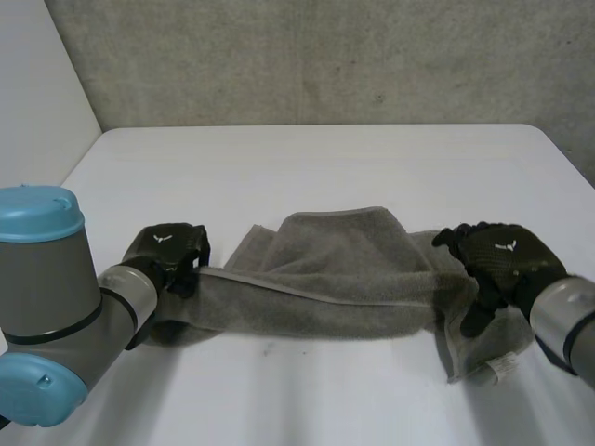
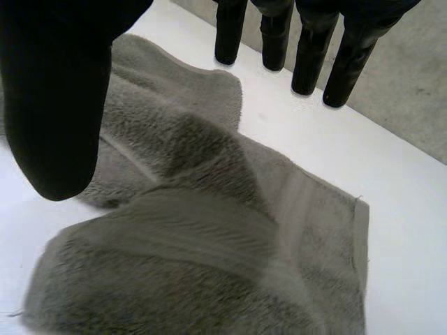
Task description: Fold the towel.
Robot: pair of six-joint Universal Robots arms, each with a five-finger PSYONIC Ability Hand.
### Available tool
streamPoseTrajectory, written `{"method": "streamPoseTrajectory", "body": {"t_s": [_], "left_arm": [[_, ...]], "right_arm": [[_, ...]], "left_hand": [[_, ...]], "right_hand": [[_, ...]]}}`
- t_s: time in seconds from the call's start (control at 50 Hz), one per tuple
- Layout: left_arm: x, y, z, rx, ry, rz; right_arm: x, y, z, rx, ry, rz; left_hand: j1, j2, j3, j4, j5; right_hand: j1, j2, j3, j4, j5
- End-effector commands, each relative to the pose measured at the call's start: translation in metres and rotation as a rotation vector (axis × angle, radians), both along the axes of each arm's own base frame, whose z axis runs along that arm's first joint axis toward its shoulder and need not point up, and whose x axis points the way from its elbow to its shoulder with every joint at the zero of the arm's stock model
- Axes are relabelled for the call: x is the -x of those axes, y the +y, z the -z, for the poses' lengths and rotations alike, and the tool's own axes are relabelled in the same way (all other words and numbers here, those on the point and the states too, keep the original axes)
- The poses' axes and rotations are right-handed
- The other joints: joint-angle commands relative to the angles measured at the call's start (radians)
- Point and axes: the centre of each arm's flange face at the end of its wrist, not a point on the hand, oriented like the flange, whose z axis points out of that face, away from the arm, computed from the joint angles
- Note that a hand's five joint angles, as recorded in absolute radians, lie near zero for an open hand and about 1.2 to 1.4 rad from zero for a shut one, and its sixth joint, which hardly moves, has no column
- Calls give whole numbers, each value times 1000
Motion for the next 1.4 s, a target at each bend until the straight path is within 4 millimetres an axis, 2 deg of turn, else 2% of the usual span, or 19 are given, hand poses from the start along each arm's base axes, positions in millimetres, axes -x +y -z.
{"method": "streamPoseTrajectory", "body": {"t_s": [0.02, 0.06, 0.14, 0.38, 0.48, 0.64, 0.76, 0.82, 0.86, 0.92, 0.96, 0.98, 1.0, 1.1, 1.16, 1.24, 1.26, 1.34, 1.4], "left_arm": [[-4, -3, 0, 3, -4, -25], [-5, -5, 0, 3, -4, -33], [-6, -5, 1, 8, -4, -37], [-6, -5, 2, 8, -2, -38], [-6, -5, 3, 5, -3, -38], [-7, -5, 4, 2, -5, -38], [-7, -4, 5, -1, -6, -38], [-7, -4, 5, 1, -5, -38], [-7, -4, 5, 2, -5, -38], [-6, -4, 5, 5, -3, -36], [-7, -4, 6, 4, -5, -37], [-7, -4, 6, 4, -5, -37], [-7, -4, 5, 5, -5, -37], [-7, -5, 4, 10, -7, -39], [-8, -5, 3, 13, -15, -42], [-7, -6, 0, 20, -13, -40], [-7, -6, 0, 20, -13, -40], [-4, -12, -3, 38, -8, -34], [-1, -19, -1, 54, -37, -21]], "right_arm": [[4, 21, 8, 67, -48, 9], [5, 24, 11, 81, -52, 9], [6, 27, 15, 60, -46, 11], [5, 33, 33, -6, -31, 2], [4, 31, 43, -36, -23, -2], [0, 12, 70, -48, -15, 8], [-2, 1, 77, -25, -19, 13], [-4, -5, 81, -16, -17, 16], [-4, -12, 84, -4, -15, 29], [-4, -15, 84, 9, -14, 39], [-1, -25, 81, 61, -15, 71], [-1, -25, 81, 62, -15, 72], [0, -30, 76, 95, -20, 86], [-5, -42, 60, 165, -37, 70], [-9, -50, 42, 198, -39, 40], [-15, -51, 21, 142, 40, -60], [-15, -51, 21, 141, 40, -61], [-19, -50, 36, -87, 176, -165], [-20, -53, 36, -180, 246, -213]], "left_hand": [[201, 178, 180, 179, 185], [201, 178, 180, 179, 185], [201, 178, 180, 179, 185], [201, 178, 180, 179, 185], [201, 178, 180, 179, 185], [201, 178, 180, 179, 185], [201, 178, 180, 179, 185], [201, 178, 180, 179, 185], [201, 178, 180, 179, 185], [201, 178, 180, 179, 185], [201, 178, 180, 179, 185], [201, 178, 180, 179, 185], [201, 178, 180, 179, 185], [201, 178, 180, 179, 185], [201, 178, 180, 179, 185], [201, 178, 180, 179, 185], [201, 178, 180, 179, 185], [201, 178, 180, 179, 185], [201, 178, 180, 179, 185]], "right_hand": [[384, 361, 377, 357, 349], [489, 467, 482, 463, 455], [486, 464, 480, 460, 452], [322, 300, 315, 296, 288], [169, 147, 163, 143, 135], [117, 94, 110, 90, 82], [140, 118, 133, 114, 106], [193, 170, 186, 167, 158], [359, 337, 353, 333, 325], [486, 464, 480, 460, 452], [959, 937, 953, 933, 925], [962, 940, 955, 936, 928], [1185, 1162, 1178, 1158, 1150], [1187, 1165, 1180, 1161, 1153], [1187, 1165, 1180, 1161, 1153], [1187, 1165, 1180, 1161, 1153], [1187, 1165, 1180, 1161, 1153], [1187, 1165, 1180, 1161, 1153], [1187, 1165, 1180, 1161, 1153]]}}
